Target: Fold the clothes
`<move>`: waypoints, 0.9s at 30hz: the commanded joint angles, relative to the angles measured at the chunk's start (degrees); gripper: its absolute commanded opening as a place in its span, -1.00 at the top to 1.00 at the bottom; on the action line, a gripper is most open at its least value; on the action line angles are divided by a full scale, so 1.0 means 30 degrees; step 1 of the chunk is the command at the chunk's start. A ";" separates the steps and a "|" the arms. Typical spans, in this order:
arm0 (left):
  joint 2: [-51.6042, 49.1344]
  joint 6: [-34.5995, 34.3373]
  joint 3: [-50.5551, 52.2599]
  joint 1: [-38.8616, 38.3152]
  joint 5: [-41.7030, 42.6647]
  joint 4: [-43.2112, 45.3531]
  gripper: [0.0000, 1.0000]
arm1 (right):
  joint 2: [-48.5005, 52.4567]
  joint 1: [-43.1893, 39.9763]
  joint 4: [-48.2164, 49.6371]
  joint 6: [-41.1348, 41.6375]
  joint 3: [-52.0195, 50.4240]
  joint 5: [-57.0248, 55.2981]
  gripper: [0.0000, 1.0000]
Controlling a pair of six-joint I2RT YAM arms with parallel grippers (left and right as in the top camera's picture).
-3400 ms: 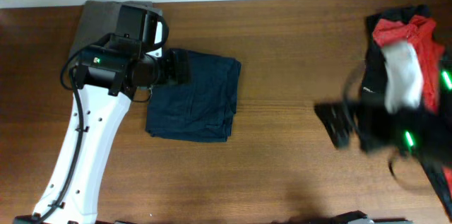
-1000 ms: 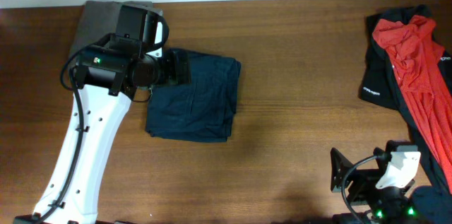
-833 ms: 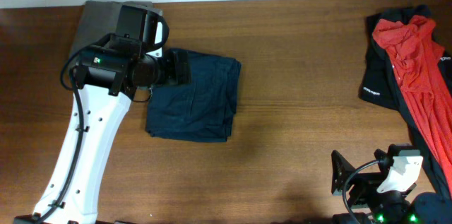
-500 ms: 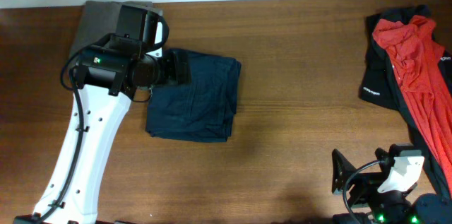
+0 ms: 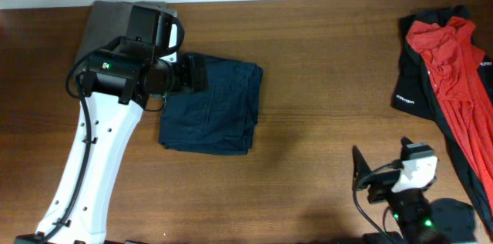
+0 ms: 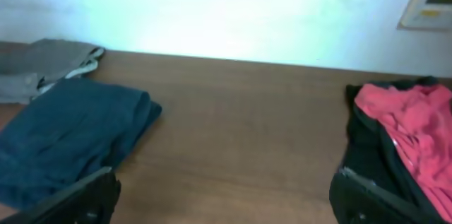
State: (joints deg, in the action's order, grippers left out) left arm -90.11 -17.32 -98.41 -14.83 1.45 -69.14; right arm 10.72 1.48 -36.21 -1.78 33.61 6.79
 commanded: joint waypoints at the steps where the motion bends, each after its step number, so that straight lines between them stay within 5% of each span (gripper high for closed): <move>1: 0.0153 0.0087 -0.0073 -0.0022 -0.0066 0.0029 -0.98 | -0.0889 -0.0160 0.1566 -0.0262 -0.1974 0.0226 -0.98; 15: 0.0153 0.0087 -0.0073 -0.0022 -0.0066 0.0029 -0.98 | -0.3512 -0.0160 0.8174 -0.0255 -0.8823 -0.0714 -0.98; 27: 0.0146 0.0087 -0.0073 -0.0022 -0.0066 0.0029 -0.98 | -0.3512 -0.0160 0.8735 -0.0328 -1.0251 -0.1588 -0.98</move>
State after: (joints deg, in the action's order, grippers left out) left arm -90.11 -17.32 -98.41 -14.83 1.48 -69.19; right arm 0.84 1.48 -10.20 -2.22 3.46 4.29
